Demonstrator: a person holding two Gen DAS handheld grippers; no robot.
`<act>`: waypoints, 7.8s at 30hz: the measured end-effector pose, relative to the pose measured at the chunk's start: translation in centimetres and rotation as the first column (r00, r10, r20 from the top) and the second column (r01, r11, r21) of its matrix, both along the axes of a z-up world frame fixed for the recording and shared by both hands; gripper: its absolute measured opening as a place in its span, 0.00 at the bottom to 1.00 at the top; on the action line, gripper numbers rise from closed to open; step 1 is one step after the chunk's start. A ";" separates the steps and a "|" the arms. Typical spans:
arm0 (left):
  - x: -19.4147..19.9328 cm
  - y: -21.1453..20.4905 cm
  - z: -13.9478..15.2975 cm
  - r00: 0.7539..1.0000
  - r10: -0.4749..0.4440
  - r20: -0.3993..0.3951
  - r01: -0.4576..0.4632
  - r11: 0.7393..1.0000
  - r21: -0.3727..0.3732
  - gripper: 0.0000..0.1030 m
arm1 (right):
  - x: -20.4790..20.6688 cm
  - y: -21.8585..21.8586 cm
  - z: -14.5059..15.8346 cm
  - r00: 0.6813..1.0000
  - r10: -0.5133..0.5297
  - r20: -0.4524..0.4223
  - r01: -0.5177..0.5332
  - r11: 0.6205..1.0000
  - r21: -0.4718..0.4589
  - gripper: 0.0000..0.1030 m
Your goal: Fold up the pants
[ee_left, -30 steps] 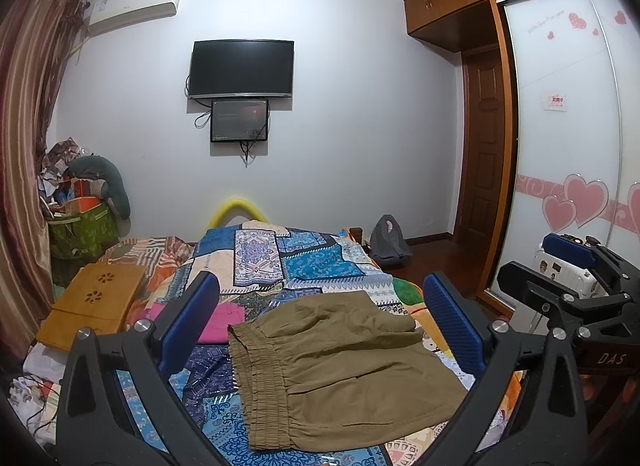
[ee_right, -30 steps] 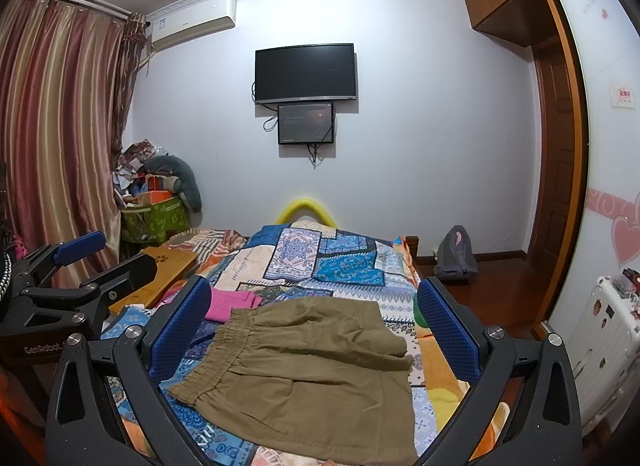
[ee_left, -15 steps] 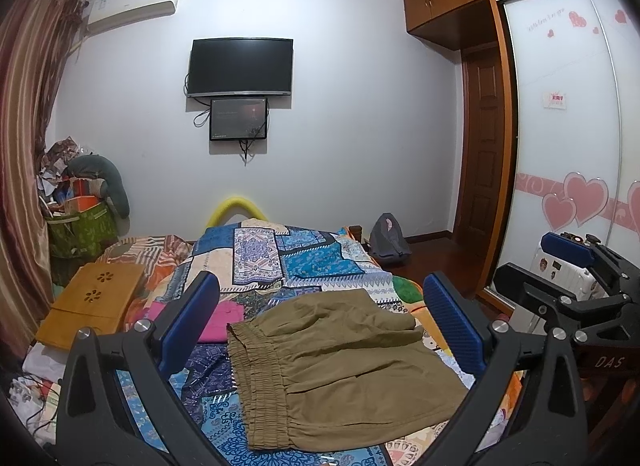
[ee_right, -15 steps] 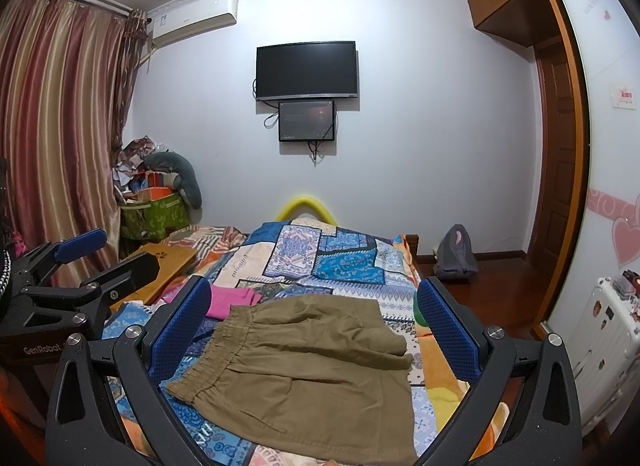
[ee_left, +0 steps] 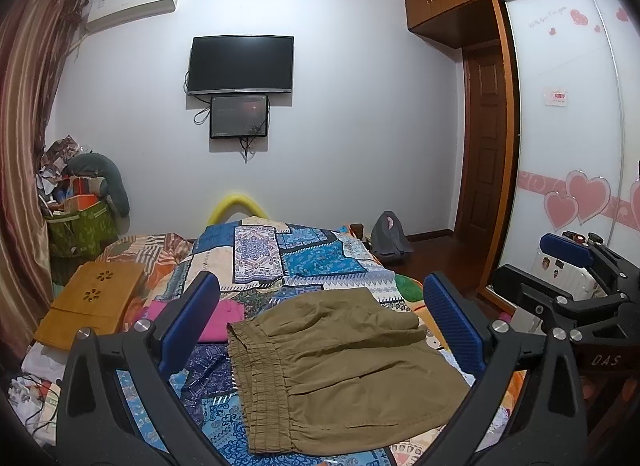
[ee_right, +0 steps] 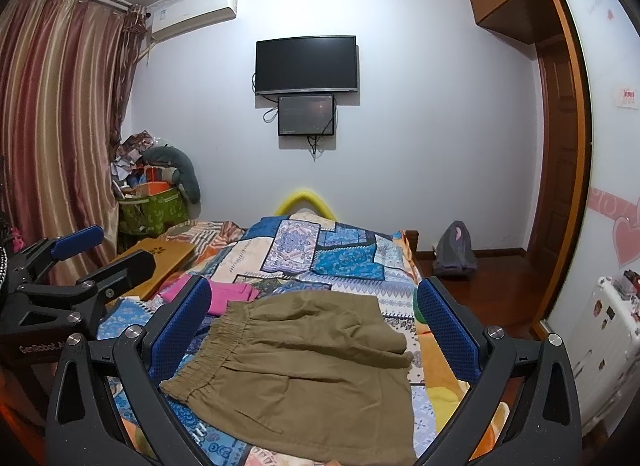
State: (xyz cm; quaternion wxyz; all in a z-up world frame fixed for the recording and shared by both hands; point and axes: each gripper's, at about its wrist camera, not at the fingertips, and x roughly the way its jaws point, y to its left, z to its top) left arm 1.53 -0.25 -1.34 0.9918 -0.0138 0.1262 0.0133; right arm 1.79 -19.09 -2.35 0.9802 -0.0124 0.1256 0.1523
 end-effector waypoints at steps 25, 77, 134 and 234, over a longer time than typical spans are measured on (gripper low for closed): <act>20.1 10.1 -10.8 0.925 0.157 -0.346 -0.126 0.986 0.111 0.95 | 16.8 -5.6 -8.2 0.952 -0.171 -0.253 0.142 0.981 -0.131 1.00; 36.4 19.5 -24.0 0.755 0.306 -0.580 -0.177 0.947 0.269 0.00 | 44.4 1.7 -18.0 0.833 -0.037 -0.551 -0.111 0.966 -0.233 0.04; 19.7 6.7 -19.3 0.751 -0.041 -0.659 0.064 0.998 0.012 0.56 | 18.9 -4.0 -19.1 0.729 0.148 -0.668 -0.206 0.978 -0.009 0.52; 15.0 9.6 -10.4 0.865 0.003 -0.501 0.075 0.988 0.136 0.09 | 15.9 -6.3 -6.3 0.929 0.135 -0.345 -0.135 0.991 0.025 0.10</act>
